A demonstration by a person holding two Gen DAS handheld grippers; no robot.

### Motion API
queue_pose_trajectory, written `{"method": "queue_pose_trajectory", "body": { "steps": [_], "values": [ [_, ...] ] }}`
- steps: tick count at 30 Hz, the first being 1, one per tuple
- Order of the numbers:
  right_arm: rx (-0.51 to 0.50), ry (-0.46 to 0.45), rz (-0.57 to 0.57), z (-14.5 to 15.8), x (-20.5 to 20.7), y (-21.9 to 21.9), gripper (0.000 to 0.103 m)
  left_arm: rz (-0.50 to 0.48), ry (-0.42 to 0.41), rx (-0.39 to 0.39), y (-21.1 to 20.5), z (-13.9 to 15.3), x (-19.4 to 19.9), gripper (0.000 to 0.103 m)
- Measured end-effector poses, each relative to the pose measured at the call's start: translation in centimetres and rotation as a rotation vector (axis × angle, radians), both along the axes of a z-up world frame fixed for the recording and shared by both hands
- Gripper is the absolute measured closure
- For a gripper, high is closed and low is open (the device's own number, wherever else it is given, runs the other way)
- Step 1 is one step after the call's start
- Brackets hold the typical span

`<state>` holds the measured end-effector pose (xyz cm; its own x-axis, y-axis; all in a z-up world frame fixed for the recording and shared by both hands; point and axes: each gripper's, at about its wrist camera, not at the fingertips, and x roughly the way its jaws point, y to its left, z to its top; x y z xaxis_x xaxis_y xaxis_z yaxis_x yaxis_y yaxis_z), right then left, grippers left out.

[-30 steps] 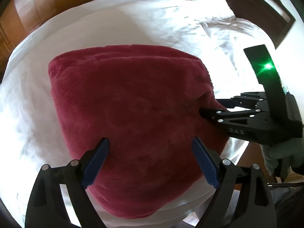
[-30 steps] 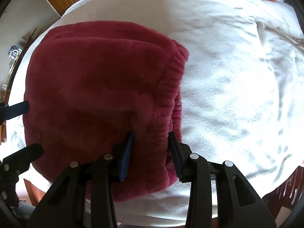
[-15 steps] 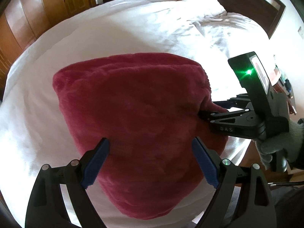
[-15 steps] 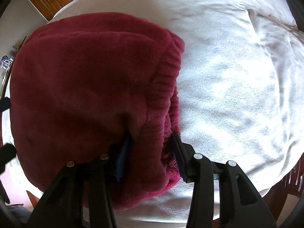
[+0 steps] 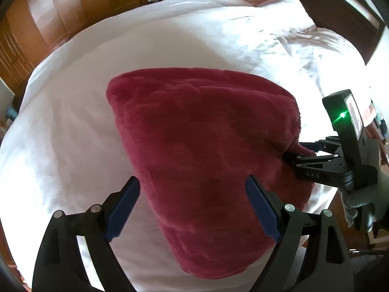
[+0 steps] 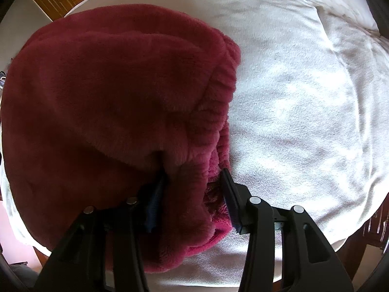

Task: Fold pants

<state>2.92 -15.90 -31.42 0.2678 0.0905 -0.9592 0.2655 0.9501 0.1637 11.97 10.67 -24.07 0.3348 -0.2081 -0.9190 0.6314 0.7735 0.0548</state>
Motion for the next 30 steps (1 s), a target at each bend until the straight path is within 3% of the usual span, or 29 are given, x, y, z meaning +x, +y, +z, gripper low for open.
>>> {"method": "queue_pose_trajectory", "body": {
  "steps": [22, 27, 30],
  "values": [
    [0.049, 0.027, 0.014, -0.4, 1.1, -1.1, 0.047, 0.161, 0.029, 0.011, 1.8, -1.2, 2.0, 0.016],
    [0.036, 0.014, 0.082, 2.5, 1.3, -1.4, 0.047, 0.234, 0.071, -0.006, 2.8, -1.1, 2.5, 0.016],
    [0.019, -0.043, 0.13, 5.5, 1.1, -1.3, 0.047, 0.279, 0.115, -0.032, 4.0, -1.1, 2.0, 0.016]
  ]
}}
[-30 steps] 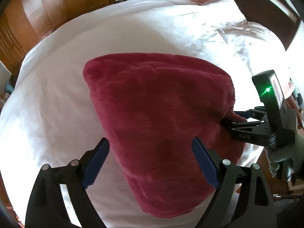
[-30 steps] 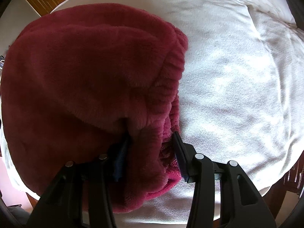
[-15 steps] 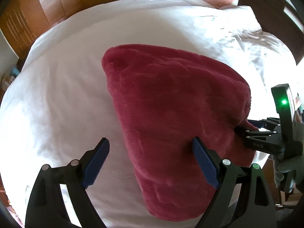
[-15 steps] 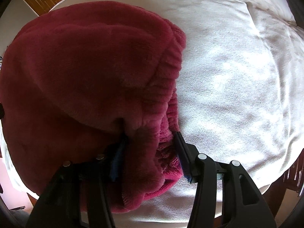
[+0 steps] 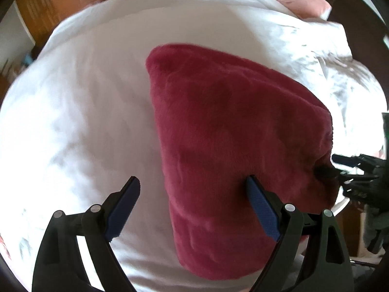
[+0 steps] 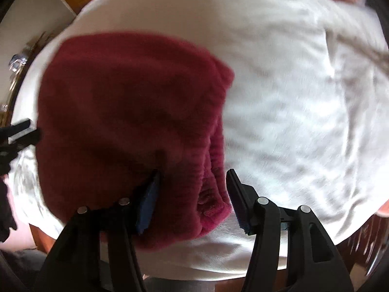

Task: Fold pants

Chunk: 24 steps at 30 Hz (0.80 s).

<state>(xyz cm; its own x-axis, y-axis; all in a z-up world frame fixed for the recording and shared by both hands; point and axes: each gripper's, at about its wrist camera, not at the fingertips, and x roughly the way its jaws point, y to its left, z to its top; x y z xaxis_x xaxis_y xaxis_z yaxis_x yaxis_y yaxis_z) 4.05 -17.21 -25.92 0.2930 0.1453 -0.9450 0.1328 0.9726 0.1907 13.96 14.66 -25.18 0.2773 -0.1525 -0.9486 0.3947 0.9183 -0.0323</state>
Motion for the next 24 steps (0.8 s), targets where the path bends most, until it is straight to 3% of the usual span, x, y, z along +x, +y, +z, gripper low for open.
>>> {"method": "queue_pose_trajectory", "body": {
  "steps": [3, 7, 14, 18, 23, 24],
  "values": [
    [0.015, -0.073, 0.047, 3.3, 0.7, 0.5, 0.047, 0.049, 0.042, -0.04, 1.5, -0.1, -1.2, 0.016],
    [0.056, -0.171, 0.146, 7.1, 4.9, 2.6, 0.045, 0.119, 0.107, -0.111, 3.2, -0.9, -2.7, 0.016],
    [0.16, -0.201, 0.322, 9.1, 14.6, 9.1, 0.045, 0.211, 0.154, -0.185, 4.7, -2.3, -4.7, 0.016],
    [0.145, -0.182, 0.408, 8.4, 18.5, 13.2, 0.045, 0.259, 0.166, -0.237, 5.5, -3.2, -5.2, 0.016],
    [0.091, -0.061, 0.498, 4.5, 22.7, 17.6, 0.046, 0.298, 0.184, -0.308, 6.5, -3.9, -5.5, 0.016],
    [0.073, -0.031, 0.518, 3.6, 22.9, 18.1, 0.063, 0.295, 0.19, -0.326, 6.5, -4.1, -5.6, 0.02]
  ]
}}
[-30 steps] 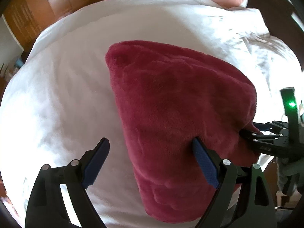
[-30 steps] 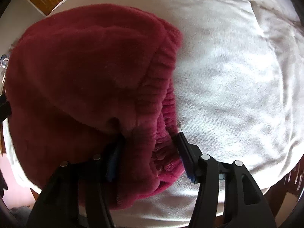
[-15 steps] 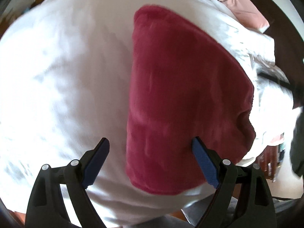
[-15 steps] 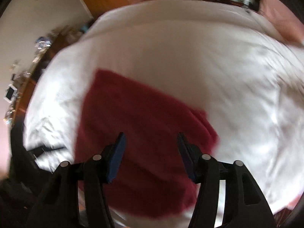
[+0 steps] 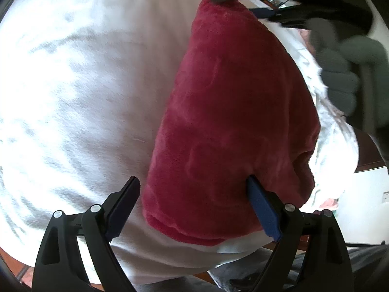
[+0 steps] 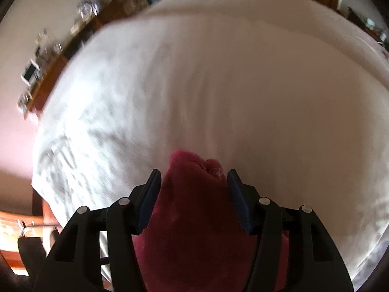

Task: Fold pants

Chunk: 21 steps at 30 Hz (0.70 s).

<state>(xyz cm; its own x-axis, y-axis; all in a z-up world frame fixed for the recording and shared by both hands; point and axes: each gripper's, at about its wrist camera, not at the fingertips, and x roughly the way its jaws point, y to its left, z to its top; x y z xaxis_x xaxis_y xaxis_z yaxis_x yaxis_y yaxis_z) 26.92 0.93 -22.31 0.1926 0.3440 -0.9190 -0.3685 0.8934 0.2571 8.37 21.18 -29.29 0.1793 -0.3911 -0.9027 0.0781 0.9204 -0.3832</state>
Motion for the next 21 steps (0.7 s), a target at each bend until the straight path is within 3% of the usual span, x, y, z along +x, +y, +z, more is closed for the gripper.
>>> {"method": "queue_pose_trajectory", "body": {
  "steps": [1, 3, 6, 11, 14, 16, 21],
  "values": [
    [-0.019, 0.037, 0.035, -1.0, 0.1, 0.6, 0.078, -0.006, 0.006, -0.019, 0.1, -0.2, 0.0, 0.026],
    [-0.037, 0.045, 0.062, -1.4, 0.9, 0.8, 0.085, -0.014, 0.008, -0.02, -0.1, -0.5, -0.4, 0.041],
    [-0.087, 0.015, 0.066, -1.8, 1.6, 1.6, 0.087, -0.03, 0.001, -0.002, -0.6, -0.7, -0.9, 0.052],
    [-0.178, 0.016, 0.093, -4.7, 2.1, 2.9, 0.087, 0.014, 0.028, -0.034, 0.3, -1.9, -1.4, 0.053],
    [-0.139, 0.032, 0.068, -4.6, 2.3, 2.3, 0.082, 0.023, 0.041, -0.057, 1.2, -2.0, -1.6, 0.053],
    [-0.081, 0.028, 0.057, -3.4, 1.5, 0.5, 0.069, 0.009, 0.042, -0.053, 1.2, -1.9, -1.6, 0.052],
    [0.038, -0.026, -0.022, 0.1, -0.9, -4.6, 0.049, -0.009, 0.043, -0.045, 2.0, -1.2, -1.1, 0.039]
  ]
}}
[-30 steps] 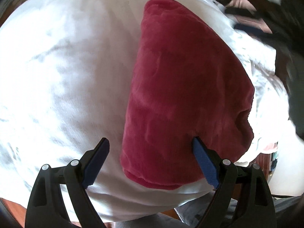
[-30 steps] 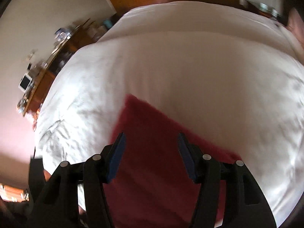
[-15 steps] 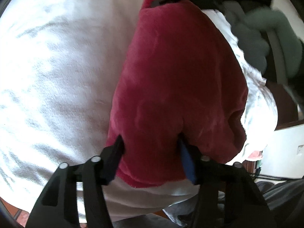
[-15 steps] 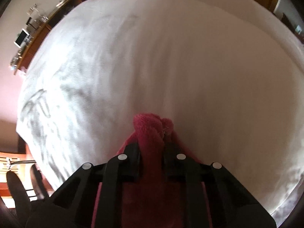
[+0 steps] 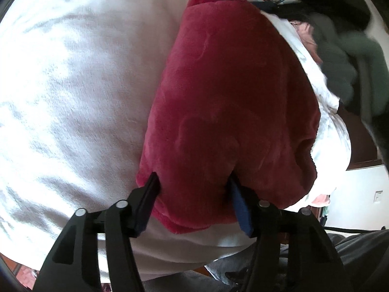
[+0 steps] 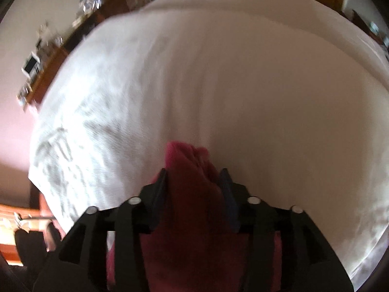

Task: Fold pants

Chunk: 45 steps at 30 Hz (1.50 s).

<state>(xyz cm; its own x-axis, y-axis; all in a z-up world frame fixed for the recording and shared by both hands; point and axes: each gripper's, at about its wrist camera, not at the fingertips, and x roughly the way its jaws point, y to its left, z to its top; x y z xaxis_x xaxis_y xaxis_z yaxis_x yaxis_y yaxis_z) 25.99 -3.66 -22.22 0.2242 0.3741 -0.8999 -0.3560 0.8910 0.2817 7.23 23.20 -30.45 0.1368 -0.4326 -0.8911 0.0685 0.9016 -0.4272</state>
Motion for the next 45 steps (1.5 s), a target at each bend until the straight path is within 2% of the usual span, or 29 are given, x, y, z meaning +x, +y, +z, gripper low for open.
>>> {"method": "queue_pose_trajectory", "body": {
  "steps": [2, 7, 10, 13, 19, 23, 25, 29, 34, 40, 45],
  "values": [
    [0.023, -0.006, -0.063, 0.9, -1.4, -2.6, 0.046, 0.001, 0.005, 0.016, -0.3, 0.2, 0.4, 0.028],
    [0.047, 0.041, -0.233, 0.0, -7.3, -10.2, 0.045, 0.006, -0.005, 0.034, 0.4, 1.5, 1.8, 0.026],
    [0.061, 0.083, -0.341, -1.1, -10.1, -14.5, 0.045, -0.002, -0.025, 0.041, -0.1, 2.2, 2.9, 0.02],
    [0.087, 0.107, -0.412, -2.0, -12.5, -16.4, 0.045, -0.001, -0.037, 0.043, -1.3, 2.4, 4.0, 0.017],
    [0.084, 0.085, -0.417, -2.1, -13.6, -17.0, 0.045, -0.011, -0.039, 0.076, -4.2, 2.1, 5.9, 0.013],
    [0.045, 0.05, -0.403, -0.8, -14.3, -16.3, 0.045, -0.005, -0.049, 0.107, -5.0, 2.0, 6.8, 0.012],
    [0.007, 0.027, -0.392, -0.5, -15.3, -16.3, 0.038, 0.001, -0.05, 0.116, -5.4, 1.8, 7.1, 0.011],
    [-0.013, 0.015, -0.398, -0.1, -16.2, -16.7, 0.037, 0.007, -0.051, 0.131, -5.9, 1.9, 7.5, 0.01],
    [0.031, 0.09, -0.442, -1.9, -16.8, -17.7, 0.037, 0.018, -0.047, 0.136, -6.0, 1.9, 7.8, 0.01],
    [0.188, 0.242, -0.533, -6.1, -18.0, -19.6, 0.036, 0.034, -0.028, 0.123, -5.7, 1.7, 8.3, 0.01],
    [0.229, 0.275, -0.545, -7.3, -17.8, -20.1, 0.034, 0.017, -0.029, 0.145, -6.0, 1.7, 8.8, 0.01]
  ]
}}
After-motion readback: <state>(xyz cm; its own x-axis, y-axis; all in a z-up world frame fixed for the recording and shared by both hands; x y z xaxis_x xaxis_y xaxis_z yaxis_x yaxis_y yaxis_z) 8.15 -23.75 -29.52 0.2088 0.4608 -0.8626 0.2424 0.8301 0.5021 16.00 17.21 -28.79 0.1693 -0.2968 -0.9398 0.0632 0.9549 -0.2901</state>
